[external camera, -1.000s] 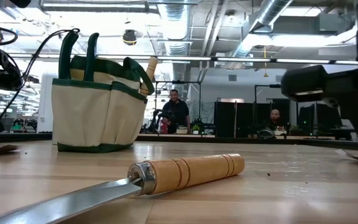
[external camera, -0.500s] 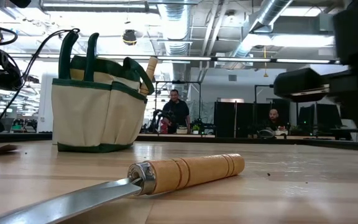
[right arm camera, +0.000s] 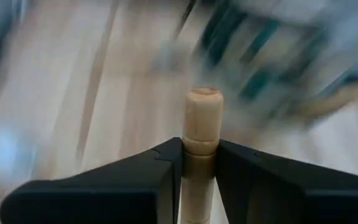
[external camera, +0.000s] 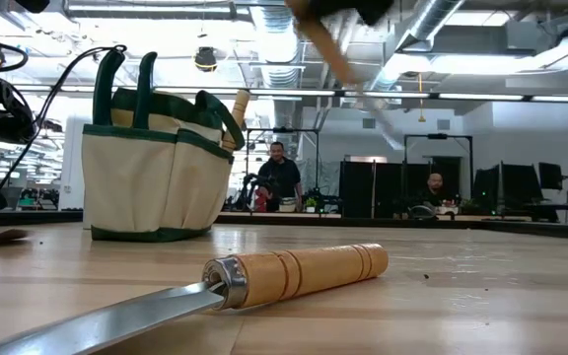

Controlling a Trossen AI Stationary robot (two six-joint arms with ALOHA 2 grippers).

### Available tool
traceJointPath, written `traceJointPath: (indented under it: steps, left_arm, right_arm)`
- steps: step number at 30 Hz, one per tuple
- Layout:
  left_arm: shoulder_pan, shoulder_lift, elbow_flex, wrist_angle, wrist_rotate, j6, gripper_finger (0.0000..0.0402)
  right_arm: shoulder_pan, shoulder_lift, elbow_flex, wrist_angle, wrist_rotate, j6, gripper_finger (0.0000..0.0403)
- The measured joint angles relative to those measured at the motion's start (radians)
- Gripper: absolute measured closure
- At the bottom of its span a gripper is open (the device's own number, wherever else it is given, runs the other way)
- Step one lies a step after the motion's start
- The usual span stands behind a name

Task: Pick & Place Garden tools in Gardening bag
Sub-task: Put the trowel into the gardening bag

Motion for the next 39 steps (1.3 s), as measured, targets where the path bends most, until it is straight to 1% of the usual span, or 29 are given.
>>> traceJointPath:
  steps: [2,3,5,8,11,15,17,20,22,26,33,37,39]
  left_arm:
    - [0.0,0.0,0.0,0.0,0.001,0.0,0.0382]
    - [0.0,0.0,0.0,0.0,0.0,0.0,0.0382]
    - [0.0,0.0,0.0,0.001,0.002,0.0,0.0382]
    - [0.0,0.0,0.0,0.001,0.002,0.0,0.0382]
    - [0.0,0.0,0.0,0.0,0.002,0.0,0.0382]
    - [0.0,0.0,0.0,0.0,0.002,0.0,0.0382]
    - [0.0,0.0,0.0,0.0,0.002,0.0,0.0382]
    - [0.0,0.0,0.0,0.0,0.002,0.0,0.0382]
    - [0.0,0.0,0.0,-0.001,0.002,0.0,0.0382]
    - [0.0,0.0,0.0,-0.004,0.001,0.0,0.0382]
    - [0.0,0.0,0.0,-0.004,0.001,0.0,0.0382]
    - [0.0,0.0,0.0,-0.005,0.001,0.0,0.0382]
    - [0.0,0.0,0.0,-0.005,0.002,0.0,0.0382]
  right_arm:
    - [-0.019,-0.013,-0.036,0.209,0.06,-0.038,0.0344]
    - [-0.029,-0.011,-0.058,0.321,0.073,-0.06,0.0344]
    - [-0.049,0.005,-0.096,0.516,0.076,-0.098,0.0344]
    - [-0.075,0.065,-0.135,0.777,0.078,-0.145,0.0344]
    - [-0.089,0.117,-0.141,0.922,0.111,-0.242,0.0344]
    - [-0.103,0.129,-0.138,1.08,0.159,-0.396,0.0344]
    - [-0.12,0.129,-0.138,1.129,0.133,-0.436,0.0344]
    - [-0.154,0.129,-0.138,1.144,0.068,-0.451,0.0344]
    - [-0.175,0.129,-0.138,1.13,0.045,-0.435,0.0344]
    - [-0.204,0.151,-0.138,1.093,-0.04,-0.389,0.0344]
    - [-0.204,0.149,-0.16,1.049,-0.041,-0.387,0.0344]
    - [-0.217,0.149,-0.232,1.159,-0.058,-0.315,0.0344]
    - [-0.224,0.15,-0.274,1.216,-0.07,-0.307,0.0344]
